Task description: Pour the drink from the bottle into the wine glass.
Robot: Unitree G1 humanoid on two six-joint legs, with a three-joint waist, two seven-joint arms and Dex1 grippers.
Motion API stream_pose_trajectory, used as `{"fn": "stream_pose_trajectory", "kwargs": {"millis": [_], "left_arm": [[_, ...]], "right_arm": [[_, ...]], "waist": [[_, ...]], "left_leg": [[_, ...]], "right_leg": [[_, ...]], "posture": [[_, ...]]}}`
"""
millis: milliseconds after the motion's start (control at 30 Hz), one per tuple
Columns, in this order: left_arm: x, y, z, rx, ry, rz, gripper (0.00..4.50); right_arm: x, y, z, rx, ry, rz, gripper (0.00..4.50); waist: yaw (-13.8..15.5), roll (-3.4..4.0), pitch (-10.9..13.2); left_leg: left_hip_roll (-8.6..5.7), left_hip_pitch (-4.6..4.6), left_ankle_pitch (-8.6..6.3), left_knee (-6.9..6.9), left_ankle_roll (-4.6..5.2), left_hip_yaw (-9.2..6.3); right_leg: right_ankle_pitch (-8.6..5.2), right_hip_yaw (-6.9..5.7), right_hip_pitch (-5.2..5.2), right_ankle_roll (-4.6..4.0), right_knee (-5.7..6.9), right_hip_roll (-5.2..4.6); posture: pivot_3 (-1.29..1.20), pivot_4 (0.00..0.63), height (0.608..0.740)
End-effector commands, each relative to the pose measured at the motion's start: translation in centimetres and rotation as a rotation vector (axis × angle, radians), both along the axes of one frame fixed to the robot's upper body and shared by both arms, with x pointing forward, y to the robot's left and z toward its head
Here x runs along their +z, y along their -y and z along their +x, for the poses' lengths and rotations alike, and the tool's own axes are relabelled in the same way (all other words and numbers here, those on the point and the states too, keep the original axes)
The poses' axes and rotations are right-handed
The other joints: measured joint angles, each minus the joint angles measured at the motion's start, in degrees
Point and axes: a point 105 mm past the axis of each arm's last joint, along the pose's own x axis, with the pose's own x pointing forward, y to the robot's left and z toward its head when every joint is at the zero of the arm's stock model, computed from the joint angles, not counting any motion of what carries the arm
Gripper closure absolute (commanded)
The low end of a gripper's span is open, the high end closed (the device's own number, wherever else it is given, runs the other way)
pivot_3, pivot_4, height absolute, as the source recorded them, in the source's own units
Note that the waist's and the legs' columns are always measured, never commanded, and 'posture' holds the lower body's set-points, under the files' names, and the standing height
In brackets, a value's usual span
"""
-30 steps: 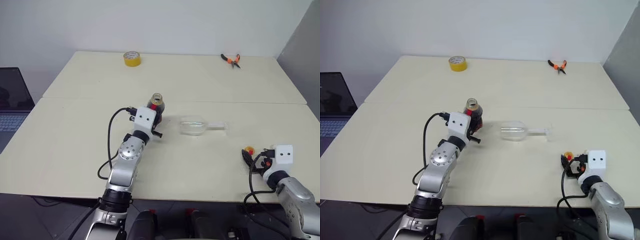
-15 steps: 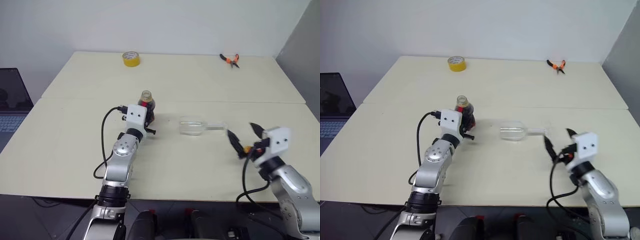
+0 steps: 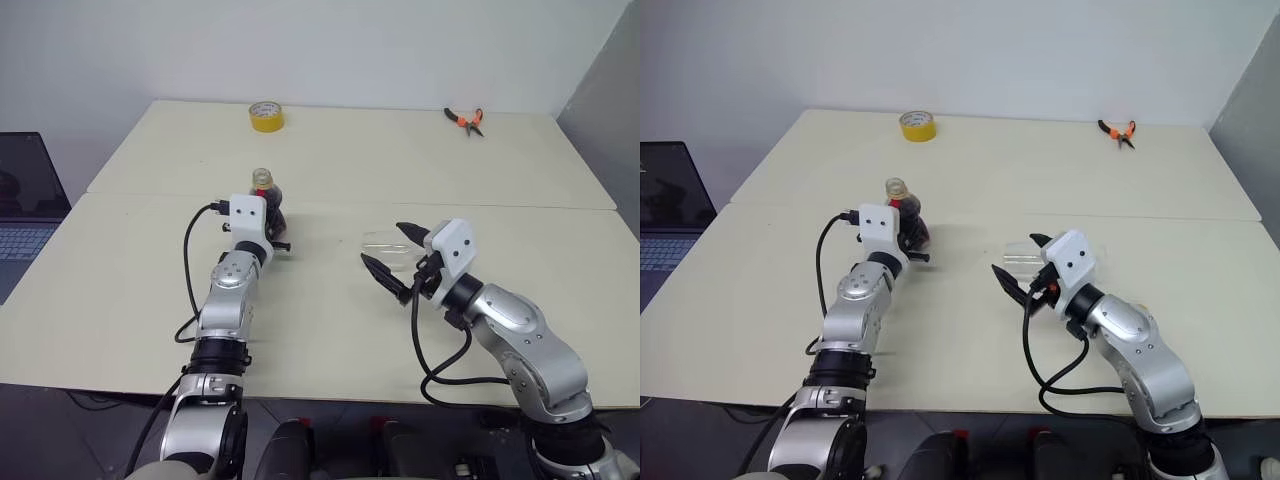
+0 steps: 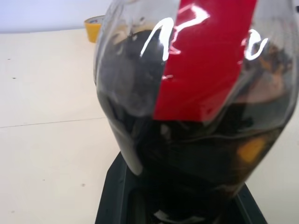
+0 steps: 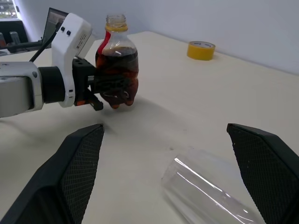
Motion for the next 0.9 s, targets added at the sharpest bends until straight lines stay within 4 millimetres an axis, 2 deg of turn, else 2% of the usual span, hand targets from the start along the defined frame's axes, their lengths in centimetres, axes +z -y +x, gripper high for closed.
{"fn": "stream_pose_trajectory", "kwargs": {"millis": [33,167,400,433,467,733,767,900], "left_arm": [[2.1,-0.5,0.8,0.015,0.078,-0.023,3.86],[1.9,-1.0,1.4,0.024,0.06,-0.047,3.86],[1.1,-1.7,1.8,0.018,0.034,-0.037,3.86],[1.2,-1.8,1.7,0.015,0.037,-0.038,3.15],[1.2,-1.8,1.7,0.013,0.038,-0.038,2.93],[1.1,-1.7,1.4,-0.006,0.043,-0.025,0.29],[1.1,-1.8,1.3,-0.002,0.048,-0.023,0.05],[1.4,-1.4,0.6,-0.03,0.076,0.045,0.05]], "right_arm": [[1.0,-1.1,-0.1,0.039,0.039,0.0,0.0],[1.0,-1.7,-0.1,0.059,0.04,-0.002,0.0],[0.8,-1.6,-0.2,0.054,0.034,-0.005,0.0],[0.8,-1.5,-0.3,0.053,0.032,-0.008,0.0],[0.7,-1.5,-0.3,0.052,0.03,-0.009,0.0],[0.5,-0.6,-0.6,0.041,0.022,-0.027,0.0],[0.5,-0.6,-0.6,0.039,0.025,-0.03,0.0],[0.3,0.1,-0.6,0.013,0.052,-0.071,0.0]], "waist": [[-0.01,0.0,0.0],[-0.01,0.0,0.0],[-0.03,0.0,0.0],[-0.03,0.0,0.0],[-0.03,0.0,0.0],[-0.03,0.0,0.0],[-0.03,0.0,0.0],[-0.05,0.0,0.0]], "left_leg": [[0.0,0.0,0.0,0.0,0.0,0.0],[0.01,0.01,0.0,0.0,0.0,-0.04],[0.01,0.02,0.01,0.01,-0.01,-0.03],[0.01,0.02,0.01,0.01,-0.01,-0.03],[0.01,0.02,0.01,0.01,-0.01,-0.04],[0.01,0.02,0.01,0.01,-0.01,-0.04],[0.02,0.02,0.01,0.01,-0.01,-0.04],[0.01,0.02,0.01,0.01,-0.01,-0.02]], "right_leg": [[0.0,0.0,0.0,0.0,0.01,-0.01],[0.0,-0.05,-0.01,0.0,0.03,0.0],[0.0,-0.04,-0.01,0.0,0.06,0.0],[0.0,-0.05,-0.01,0.0,0.06,-0.01],[0.0,-0.06,-0.01,-0.01,0.06,-0.01],[0.0,-0.06,-0.01,-0.01,0.07,0.0],[0.0,-0.06,-0.01,-0.01,0.07,0.0],[0.0,-0.03,-0.01,-0.01,0.06,-0.01]], "posture": [[0.0,0.15,0.74],[0.0,0.15,0.74],[0.0,0.15,0.74],[0.0,0.15,0.74],[0.0,0.15,0.74],[0.0,0.15,0.74],[0.0,0.15,0.74],[0.0,0.15,0.74]]}}
